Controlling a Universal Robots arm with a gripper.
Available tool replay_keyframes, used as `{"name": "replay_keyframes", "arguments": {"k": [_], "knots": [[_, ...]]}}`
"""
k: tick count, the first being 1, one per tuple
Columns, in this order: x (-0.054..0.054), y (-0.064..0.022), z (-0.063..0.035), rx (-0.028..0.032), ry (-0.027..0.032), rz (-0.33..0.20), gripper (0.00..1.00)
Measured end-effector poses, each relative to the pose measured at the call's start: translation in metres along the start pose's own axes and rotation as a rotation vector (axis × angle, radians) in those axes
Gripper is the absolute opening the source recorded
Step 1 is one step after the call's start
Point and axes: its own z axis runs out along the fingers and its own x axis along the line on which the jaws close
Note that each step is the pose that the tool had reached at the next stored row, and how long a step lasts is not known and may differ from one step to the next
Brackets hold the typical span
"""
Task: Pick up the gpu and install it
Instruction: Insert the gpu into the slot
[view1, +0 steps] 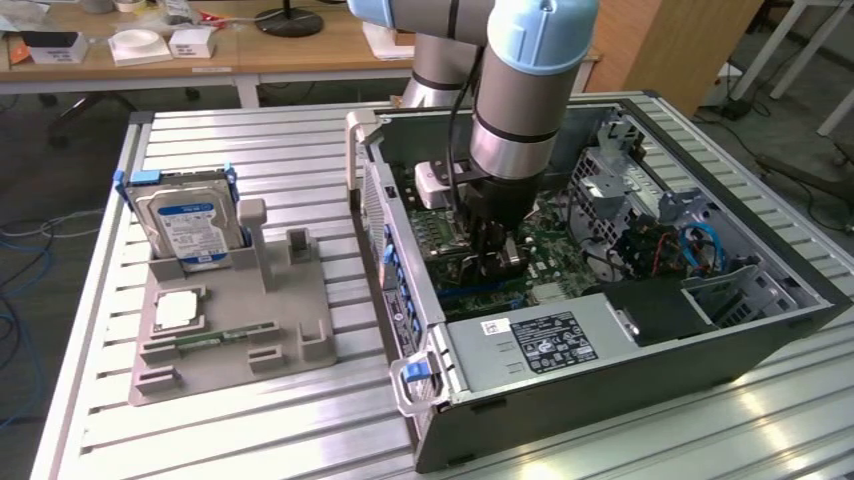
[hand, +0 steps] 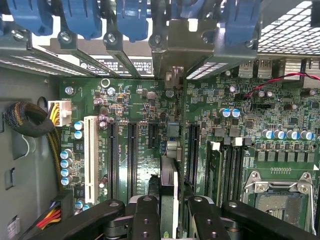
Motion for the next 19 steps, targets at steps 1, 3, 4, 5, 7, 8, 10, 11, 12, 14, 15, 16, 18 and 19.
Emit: {"name": "replay_keyframes", "arguments": {"k": [1, 3, 4, 5, 7, 8, 10, 11, 12, 14, 15, 16, 18, 19], "knots": [[0.0000, 0.0000, 0.0000, 0.0000, 0.0000, 0.000, 0.27], [-0.0001, 0.0000, 0.0013, 0.0001, -0.0004, 0.000, 0.27], [0.0000, 0.0001, 0.0023, 0.0001, -0.0003, 0.000, 0.27], [0.0000, 0.0001, 0.0025, -0.0001, -0.0001, 0.000, 0.27], [0.0000, 0.0001, 0.0025, -0.0001, 0.0001, 0.000, 0.27], [0.0000, 0.0001, 0.0025, -0.0001, 0.0001, 0.000, 0.27], [0.0000, 0.0001, 0.0027, -0.0001, 0.0001, 0.000, 0.27], [0.0000, 0.0002, 0.0037, 0.0002, -0.0005, 0.000, 0.27], [0.0000, 0.0002, 0.0044, 0.0002, -0.0004, 0.000, 0.27], [0.0000, 0.0002, 0.0044, 0.0001, -0.0001, 0.000, 0.27], [0.0000, 0.0002, 0.0044, 0.0000, 0.0000, 0.000, 0.27], [0.0000, 0.0002, 0.0044, 0.0000, 0.0000, 0.000, 0.27], [0.0000, 0.0002, 0.0044, 0.0000, 0.0000, 0.000, 0.27], [0.0000, 0.0002, 0.0043, -0.0001, 0.0000, 0.000, 0.27]]}}
